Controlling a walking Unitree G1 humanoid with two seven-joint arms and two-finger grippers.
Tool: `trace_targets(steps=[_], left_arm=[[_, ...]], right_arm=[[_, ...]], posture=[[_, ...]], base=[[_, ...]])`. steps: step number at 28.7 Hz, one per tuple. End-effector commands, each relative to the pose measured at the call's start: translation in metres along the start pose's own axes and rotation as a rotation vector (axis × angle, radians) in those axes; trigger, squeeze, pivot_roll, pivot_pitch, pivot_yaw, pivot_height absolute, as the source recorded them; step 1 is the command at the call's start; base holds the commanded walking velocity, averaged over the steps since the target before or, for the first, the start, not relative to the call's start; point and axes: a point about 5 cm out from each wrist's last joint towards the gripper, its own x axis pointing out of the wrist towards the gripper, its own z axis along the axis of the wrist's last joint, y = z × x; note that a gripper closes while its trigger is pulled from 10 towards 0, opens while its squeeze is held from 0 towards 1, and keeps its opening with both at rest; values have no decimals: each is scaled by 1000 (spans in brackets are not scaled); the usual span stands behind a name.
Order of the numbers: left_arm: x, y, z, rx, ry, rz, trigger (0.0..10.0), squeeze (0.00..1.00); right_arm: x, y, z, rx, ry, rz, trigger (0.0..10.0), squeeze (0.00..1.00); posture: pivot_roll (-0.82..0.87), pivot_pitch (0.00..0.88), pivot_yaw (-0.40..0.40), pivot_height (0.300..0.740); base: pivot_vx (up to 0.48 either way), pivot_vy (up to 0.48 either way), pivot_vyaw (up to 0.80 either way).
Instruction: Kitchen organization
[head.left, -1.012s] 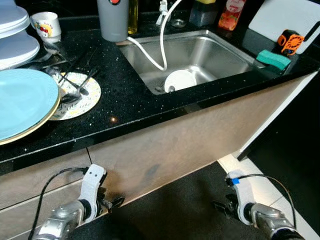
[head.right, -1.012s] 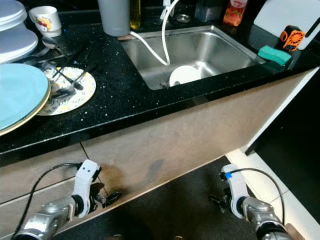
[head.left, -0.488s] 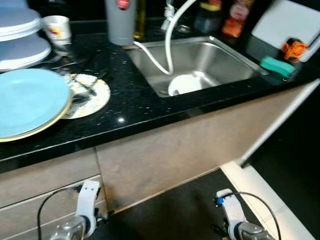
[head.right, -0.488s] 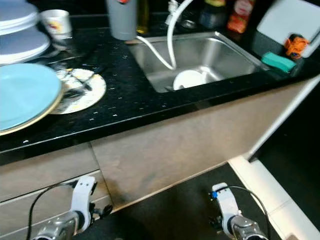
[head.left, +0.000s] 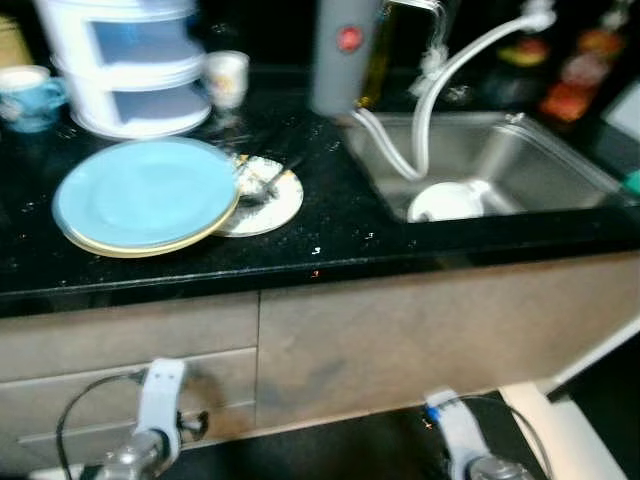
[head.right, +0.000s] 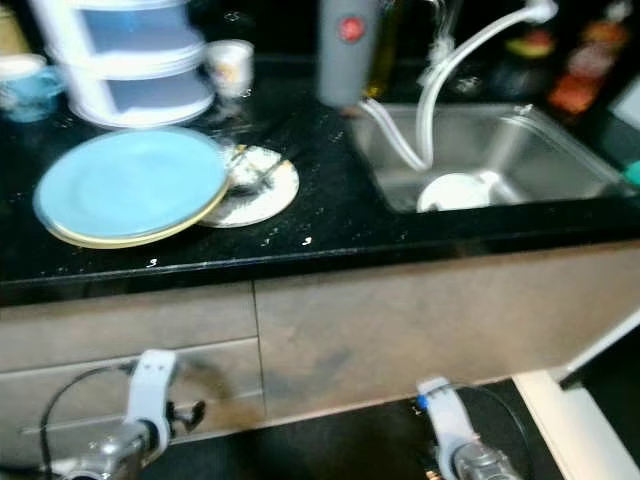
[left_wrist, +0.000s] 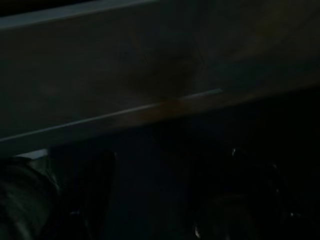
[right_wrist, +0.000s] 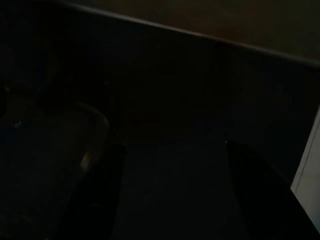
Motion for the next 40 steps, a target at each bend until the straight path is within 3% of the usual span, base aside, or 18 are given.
trace_targets(steps=[1,5,8,18,25,35,40], left_arm=[[-2,-4,-20,15,67,-1,10000,0],[-6,-10,-43,56,178,21,10000,0],[-5,-13,-46,45,200,26,10000,0],[-2,-20,-42,37,188,-2,10000,0],[-3,-16,-42,16,176,16,10000,0],[-4,-15,-43,36,173,12,10000,0],[-4,-15,-43,33,171,9,10000,0]], right_arm=[[-1,-3,-1,-5,5,-12,10000,0],[-1,-3,-5,3,19,-16,10000,0],[-2,-2,-8,4,26,-16,10000,0],[-2,-2,-10,11,29,-14,10000,0],[-2,-1,-14,0,44,-8,10000,0],[-5,-9,-16,33,41,-18,10000,0],[-10,-19,-12,70,-3,66,10000,0]], posture=[[116,34,-66,740],[116,32,-67,740],[108,29,-63,740],[102,27,-62,740],[106,28,-69,740],[102,30,-72,740],[104,29,-75,740]], base=[[0,0,725],[0,0,723],[0,0,719],[0,0,721],[0,0,724],[0,0,0],[0,0,0]])
